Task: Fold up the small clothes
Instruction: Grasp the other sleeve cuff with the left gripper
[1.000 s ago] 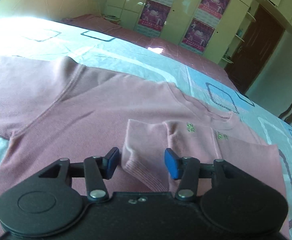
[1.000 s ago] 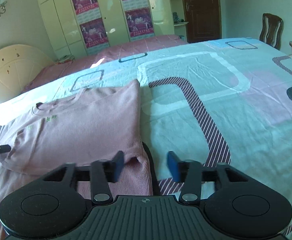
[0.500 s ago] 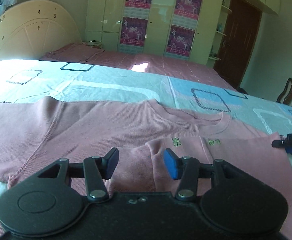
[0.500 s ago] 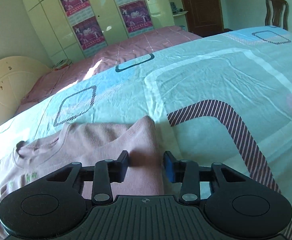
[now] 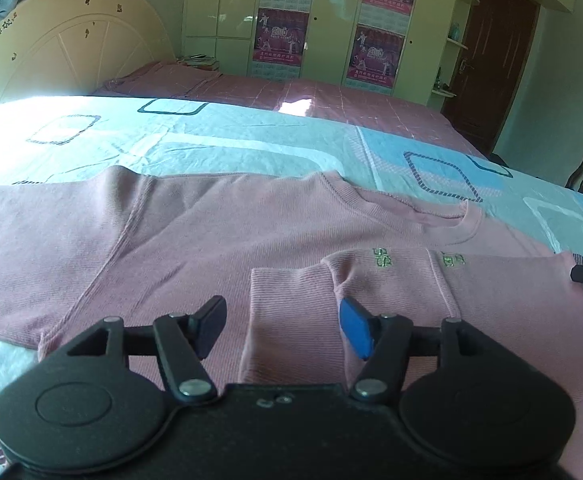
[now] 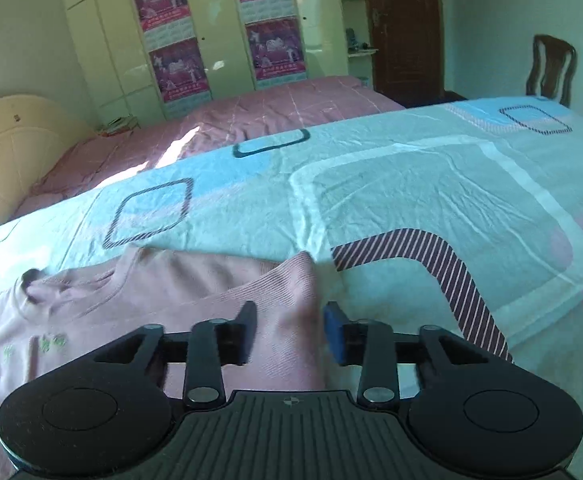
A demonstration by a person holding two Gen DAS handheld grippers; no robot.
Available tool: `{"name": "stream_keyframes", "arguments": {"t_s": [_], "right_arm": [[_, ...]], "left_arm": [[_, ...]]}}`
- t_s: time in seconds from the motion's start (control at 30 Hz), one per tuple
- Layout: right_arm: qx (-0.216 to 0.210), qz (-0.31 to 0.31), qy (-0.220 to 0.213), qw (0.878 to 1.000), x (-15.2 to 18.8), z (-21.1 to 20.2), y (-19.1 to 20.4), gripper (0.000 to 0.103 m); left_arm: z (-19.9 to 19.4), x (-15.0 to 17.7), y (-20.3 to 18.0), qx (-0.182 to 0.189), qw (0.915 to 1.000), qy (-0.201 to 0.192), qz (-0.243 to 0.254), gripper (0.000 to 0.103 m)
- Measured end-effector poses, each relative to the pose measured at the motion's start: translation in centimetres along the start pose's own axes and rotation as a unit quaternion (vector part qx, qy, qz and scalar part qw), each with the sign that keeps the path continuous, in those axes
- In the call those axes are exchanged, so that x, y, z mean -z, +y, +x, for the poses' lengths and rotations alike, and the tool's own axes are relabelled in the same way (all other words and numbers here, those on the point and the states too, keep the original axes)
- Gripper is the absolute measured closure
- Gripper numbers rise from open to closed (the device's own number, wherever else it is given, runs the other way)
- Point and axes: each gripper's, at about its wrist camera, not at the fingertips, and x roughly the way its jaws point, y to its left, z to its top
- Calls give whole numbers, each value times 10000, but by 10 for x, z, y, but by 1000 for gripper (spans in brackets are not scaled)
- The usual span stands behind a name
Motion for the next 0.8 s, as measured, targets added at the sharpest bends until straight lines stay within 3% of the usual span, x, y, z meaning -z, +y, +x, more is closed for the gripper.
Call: {"name": "stream_keyframes", "arguments": {"t_s": [0.13,0.33,0.43,0.5,0.53,0.63,0.8], "right_arm": [[-607,-284,246,9974,19,-15,44,53],[-950,-725,434,9919,47,-12,113,53],[-952,-954,537,9894,60,-6,140,53],[-784,-1238,802,9859,68,4,154,53],[-679,-1306,713,9865,71,2,159,53],[-928,-1016,681,9881,68,-7,166,53],[-1065,-1062,627,9866,67,-15,202,53]], "left_arm": [[-12,0,20,-141,9998,100,-77,41],[-20,2,41,-298,9991,183,-230,41],[-21,4,46,-311,9990,239,-218,41],[-23,4,51,-280,9989,283,-226,41],[-26,3,54,-273,9990,283,-230,41],[-33,1,65,-264,9991,240,-210,40],[-42,-5,93,-351,9988,173,-301,39]]}}
